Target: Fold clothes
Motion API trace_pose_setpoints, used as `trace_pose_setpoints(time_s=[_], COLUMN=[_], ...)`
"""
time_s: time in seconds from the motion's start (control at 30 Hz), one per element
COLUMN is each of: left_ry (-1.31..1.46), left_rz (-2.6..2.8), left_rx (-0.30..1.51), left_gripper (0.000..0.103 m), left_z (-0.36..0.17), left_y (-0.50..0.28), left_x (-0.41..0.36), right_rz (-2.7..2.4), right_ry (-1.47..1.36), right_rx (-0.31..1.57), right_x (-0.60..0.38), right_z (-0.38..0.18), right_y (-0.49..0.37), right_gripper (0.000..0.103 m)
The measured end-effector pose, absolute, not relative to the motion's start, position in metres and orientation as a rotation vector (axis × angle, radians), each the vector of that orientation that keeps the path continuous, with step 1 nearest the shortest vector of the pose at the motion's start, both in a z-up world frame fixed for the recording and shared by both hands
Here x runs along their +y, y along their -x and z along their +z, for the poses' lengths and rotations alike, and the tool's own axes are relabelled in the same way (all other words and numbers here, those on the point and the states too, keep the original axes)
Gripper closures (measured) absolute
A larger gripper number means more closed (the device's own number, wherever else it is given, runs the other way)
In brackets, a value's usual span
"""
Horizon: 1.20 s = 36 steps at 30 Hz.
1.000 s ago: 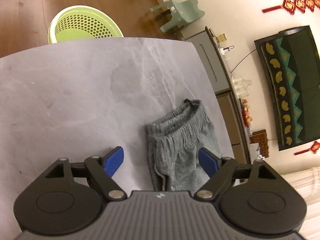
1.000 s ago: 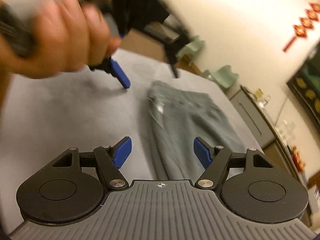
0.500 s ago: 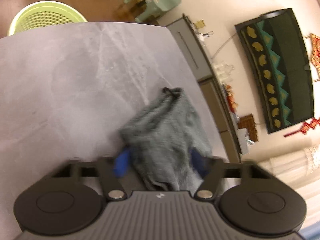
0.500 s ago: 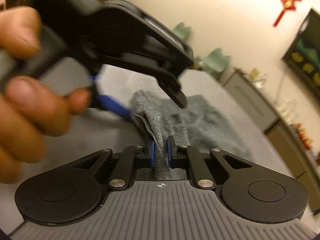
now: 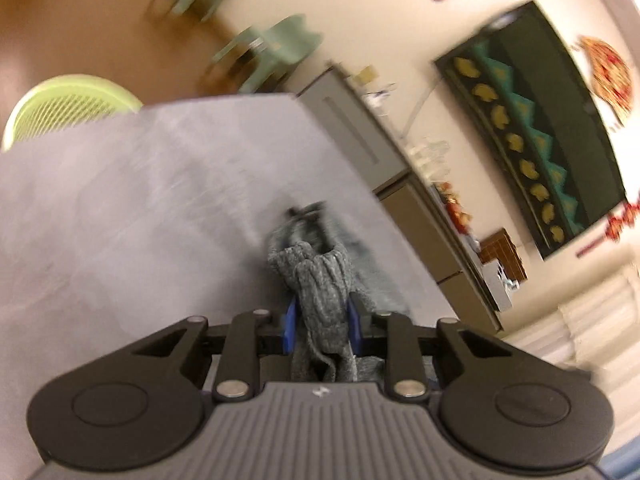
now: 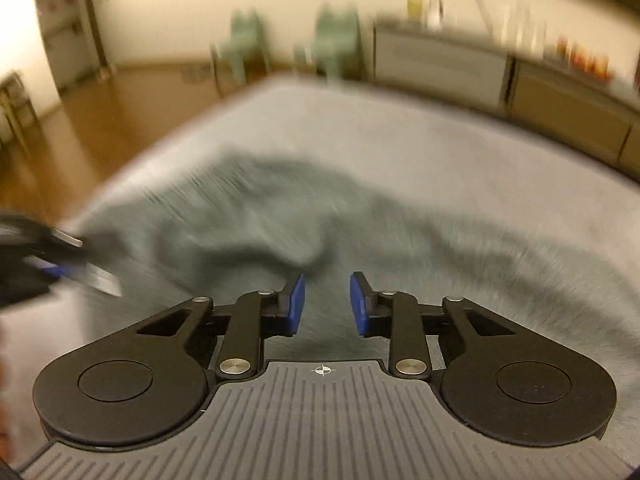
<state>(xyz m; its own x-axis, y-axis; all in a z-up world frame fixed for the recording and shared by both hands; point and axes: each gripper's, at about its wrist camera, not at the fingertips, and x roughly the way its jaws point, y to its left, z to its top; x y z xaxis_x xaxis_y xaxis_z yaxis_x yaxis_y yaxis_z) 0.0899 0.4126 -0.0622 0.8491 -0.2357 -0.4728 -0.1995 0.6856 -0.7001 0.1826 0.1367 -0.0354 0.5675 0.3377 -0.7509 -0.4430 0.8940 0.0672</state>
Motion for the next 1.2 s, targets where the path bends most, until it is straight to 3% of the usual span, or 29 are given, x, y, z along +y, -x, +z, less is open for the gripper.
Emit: trace_pose_setpoints(time_s=[0.1, 0.27, 0.33, 0.37, 0.5, 0.67, 0.7, 0.77, 0.8, 1.03, 1.2], left_ry=[0.623, 0.229, 0.082, 0.012, -0.160, -0.200, -0.210, -0.226, -0.229, -0.210, -0.193], left_rz=[-0.069, -0.274, -0.366, -0.403, -0.447, -0.419, -0.421, -0.421, -0.419, -0.497, -0.572], left_rx=[0.517, 0.489, 0.518, 0.534, 0.566, 0.569, 0.565, 0.557, 0.554, 0.499, 0.537], left_gripper=[0.079, 0.080, 0.080, 0.080, 0.080, 0.079, 0.079, 0.079, 0.078, 0.060, 0.060], left_z=[-0.034, -0.010, -0.018, -0.024, -0.048, -0.055, -0.053, -0.052, -0.050, -0.039, -0.041], left_y=[-0.088, -0.079, -0.066, -0.059, -0.037, -0.032, -0.031, -0.030, -0.031, -0.018, -0.018], left_x=[0.375, 0.253, 0.198, 0.173, 0.118, 0.118, 0.116, 0.112, 0.109, 0.102, 0.102], right_rz=[0.472, 0.513, 0.533, 0.542, 0.606, 0.631, 0.626, 0.604, 0.594, 0.466, 0.246], right_ry=[-0.048, -0.485, -0.620, -0.687, -0.725, -0.593, -0.565, -0.494, -0.482, -0.517, -0.510], right_rx=[0.935, 0.888, 0.857, 0.841, 0.883, 0.929, 0.924, 0.910, 0.893, 0.708, 0.777], right_x=[0.109, 0.011, -0.027, -0.046, -0.070, -0.052, -0.046, -0.034, -0.035, -0.098, -0.135], right_z=[-0.042, -0.040, -0.046, -0.049, -0.068, -0.092, -0.095, -0.099, -0.098, -0.074, -0.112], right_y=[-0.207, -0.204, -0.194, -0.189, -0.169, -0.175, -0.179, -0.185, -0.186, -0.155, -0.157], right_gripper=[0.075, 0.045, 0.022, 0.016, 0.010, 0.009, 0.010, 0.038, 0.077, 0.078, 0.078])
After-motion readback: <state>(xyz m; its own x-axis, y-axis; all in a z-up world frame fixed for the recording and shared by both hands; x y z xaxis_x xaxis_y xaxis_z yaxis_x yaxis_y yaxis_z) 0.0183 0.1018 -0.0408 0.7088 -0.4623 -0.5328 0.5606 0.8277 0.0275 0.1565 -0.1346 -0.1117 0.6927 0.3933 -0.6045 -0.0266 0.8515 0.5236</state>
